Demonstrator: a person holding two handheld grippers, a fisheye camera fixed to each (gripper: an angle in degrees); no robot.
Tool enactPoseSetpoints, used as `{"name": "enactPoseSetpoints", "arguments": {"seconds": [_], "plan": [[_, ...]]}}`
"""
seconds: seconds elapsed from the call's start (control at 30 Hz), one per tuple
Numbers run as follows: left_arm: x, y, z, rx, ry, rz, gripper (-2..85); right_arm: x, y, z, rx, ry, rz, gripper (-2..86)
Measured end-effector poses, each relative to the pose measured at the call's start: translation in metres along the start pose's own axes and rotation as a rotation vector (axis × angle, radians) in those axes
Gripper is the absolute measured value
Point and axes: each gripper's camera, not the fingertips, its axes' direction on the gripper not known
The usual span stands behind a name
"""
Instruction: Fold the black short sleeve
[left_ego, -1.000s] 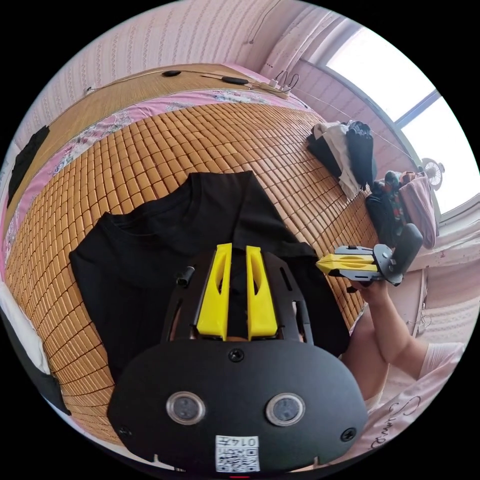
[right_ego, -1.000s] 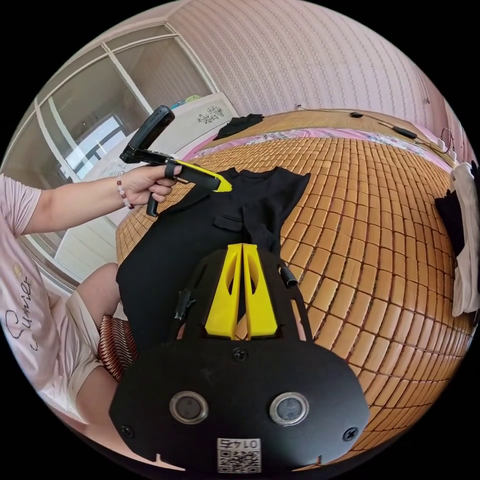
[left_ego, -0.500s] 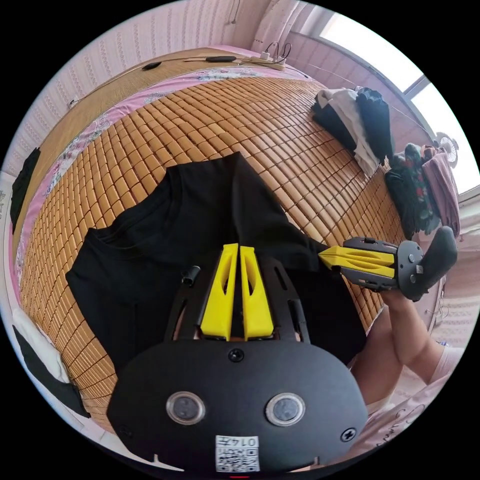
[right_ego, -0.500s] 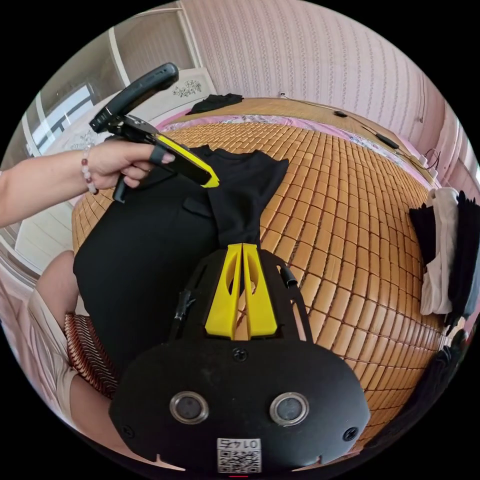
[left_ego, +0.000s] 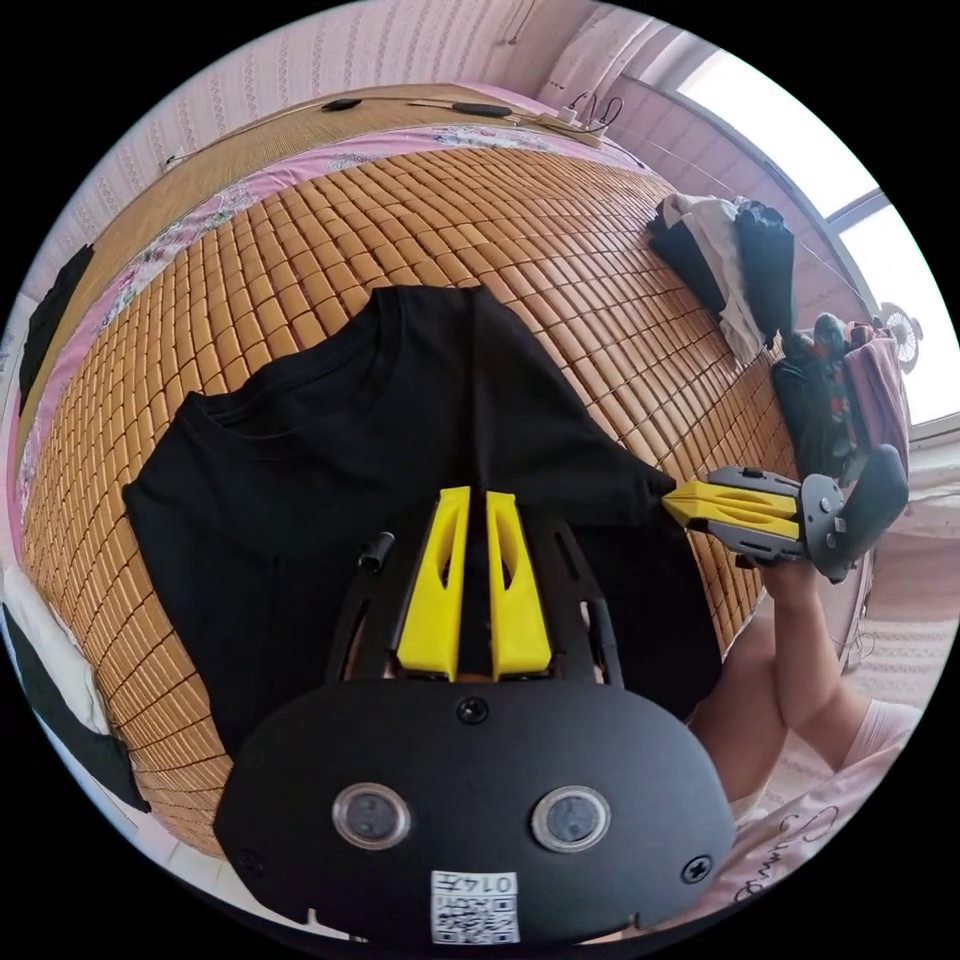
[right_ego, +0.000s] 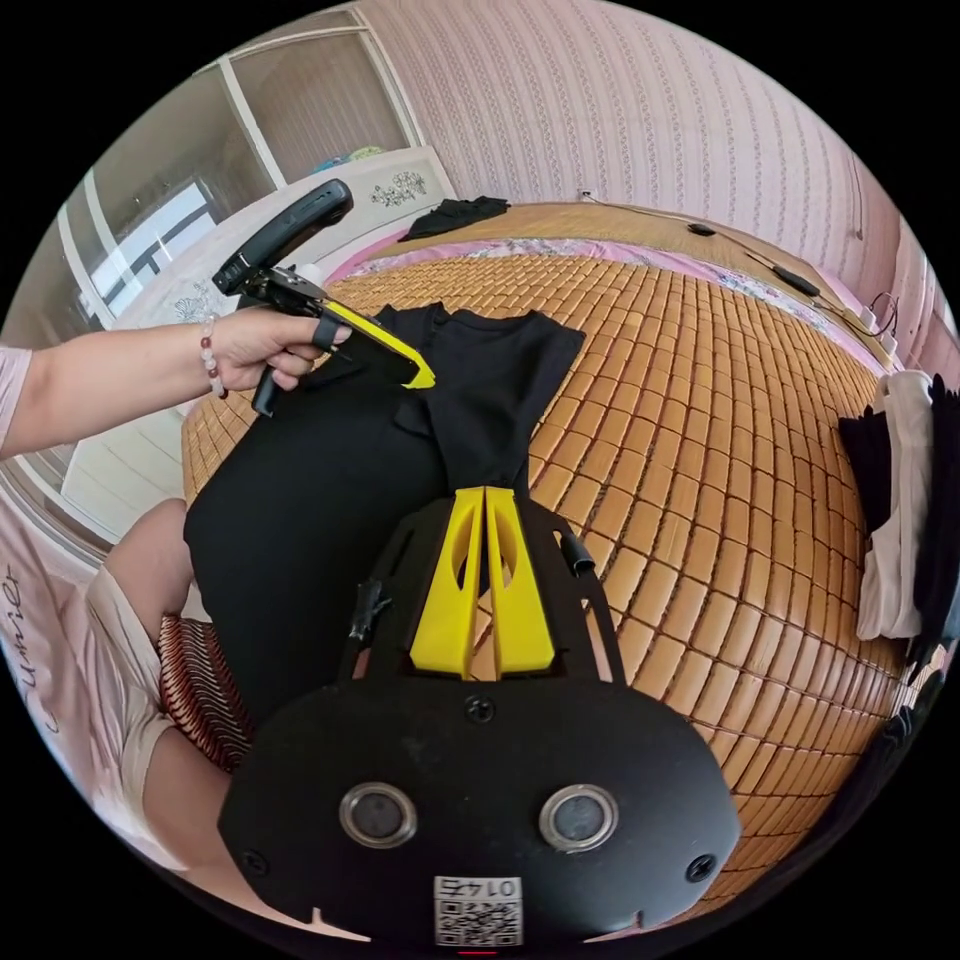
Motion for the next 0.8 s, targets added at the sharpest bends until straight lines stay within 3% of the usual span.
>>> {"name": "enactPoseSetpoints", "arguments": {"seconds": [0.2,0.43,0.7,0.8], "plan": [[-0.014,0.000,-0.028,0.055,-0.083,0.033,2.9,0.007,-0.007,0.009,-0.015,0.010,0.029,-0.2],[-0.001,-0.034,-0.027,0.142,-0.002,0.116,-0.4,0.005,-0.014,0.017,-0.056,0.042,0.003,-0.2],[-0.021,-0.063,0.016,0.061,-0.047,0.030,-1.0,0.017,-0.015,0.011,-0.087,-0.015,-0.008,-0.2],[-0.033,-0.056,0.015,0.107,-0.023,0.017,-1.0,0.021,-0.014,0.009,-0.091,-0.023,-0.013,-0.1]]}}
